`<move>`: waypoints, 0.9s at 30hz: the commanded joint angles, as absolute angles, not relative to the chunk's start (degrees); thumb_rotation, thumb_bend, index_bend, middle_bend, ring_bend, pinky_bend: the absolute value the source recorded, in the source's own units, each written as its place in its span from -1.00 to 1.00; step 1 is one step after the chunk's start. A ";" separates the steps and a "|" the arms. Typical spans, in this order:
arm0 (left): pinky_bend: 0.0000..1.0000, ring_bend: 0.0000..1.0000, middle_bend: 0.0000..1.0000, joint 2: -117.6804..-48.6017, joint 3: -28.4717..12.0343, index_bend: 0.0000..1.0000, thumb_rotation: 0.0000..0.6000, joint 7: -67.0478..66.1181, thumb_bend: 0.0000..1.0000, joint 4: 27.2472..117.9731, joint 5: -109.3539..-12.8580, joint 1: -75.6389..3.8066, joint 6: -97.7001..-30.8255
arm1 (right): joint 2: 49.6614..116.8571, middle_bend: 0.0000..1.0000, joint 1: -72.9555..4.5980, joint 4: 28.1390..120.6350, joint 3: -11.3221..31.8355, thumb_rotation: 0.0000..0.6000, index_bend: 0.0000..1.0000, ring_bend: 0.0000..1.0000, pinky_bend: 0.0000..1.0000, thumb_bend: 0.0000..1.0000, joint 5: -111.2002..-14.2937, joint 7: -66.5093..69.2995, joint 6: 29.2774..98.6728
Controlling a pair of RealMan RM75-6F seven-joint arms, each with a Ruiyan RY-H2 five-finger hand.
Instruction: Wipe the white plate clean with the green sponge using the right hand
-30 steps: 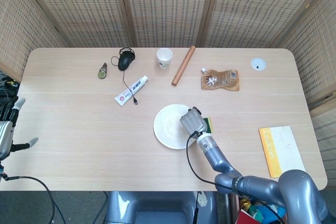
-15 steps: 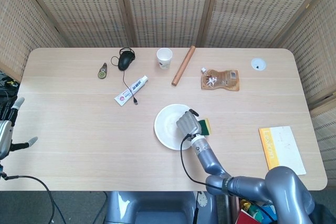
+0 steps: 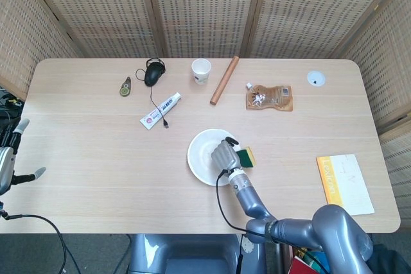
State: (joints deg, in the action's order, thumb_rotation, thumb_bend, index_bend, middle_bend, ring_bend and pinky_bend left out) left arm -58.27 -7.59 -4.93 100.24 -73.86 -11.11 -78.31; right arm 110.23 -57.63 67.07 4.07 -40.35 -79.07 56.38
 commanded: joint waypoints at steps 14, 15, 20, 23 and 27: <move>-1.00 -1.00 -1.00 -57.50 -7.55 -1.00 1.00 -3.22 -1.00 100.29 -74.36 -10.81 -78.53 | 105.68 0.14 -59.14 76.03 5.55 1.00 0.06 -0.16 -0.08 -0.84 -43.78 -80.14 61.35; -1.00 -1.00 -1.00 -57.49 -7.55 -1.00 1.00 -3.19 -1.00 100.27 -74.38 -10.79 -78.57 | 105.57 0.14 -59.25 76.28 5.44 1.00 0.06 -0.16 -0.08 -0.84 -43.70 -80.39 61.35; -1.00 -1.00 -1.00 -57.38 -7.60 -1.00 1.00 -2.96 -1.00 100.20 -74.15 -10.87 -78.29 | 106.65 0.14 -59.83 75.21 4.55 1.00 0.06 -0.16 -0.08 -0.84 -42.48 -81.80 60.63; -1.00 -1.00 -1.00 -57.37 -7.68 -1.00 1.00 -2.85 -1.00 100.11 -74.01 -10.91 -78.22 | 107.94 0.14 -60.02 73.32 4.29 1.00 0.06 -0.16 -0.08 -0.84 -41.68 -81.92 59.95; -1.00 -1.00 -1.00 -57.34 -7.78 -1.00 1.00 -2.61 -1.00 99.95 -73.77 -10.97 -78.05 | 109.74 0.14 -60.14 70.41 4.02 1.00 0.06 -0.16 -0.08 -0.84 -40.70 -81.78 58.98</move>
State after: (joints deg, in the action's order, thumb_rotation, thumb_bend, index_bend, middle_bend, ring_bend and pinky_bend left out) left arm -57.34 -7.78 -2.61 99.94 -73.76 -10.97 -78.05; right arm 109.06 -60.05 71.23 4.18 -41.16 -81.81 59.41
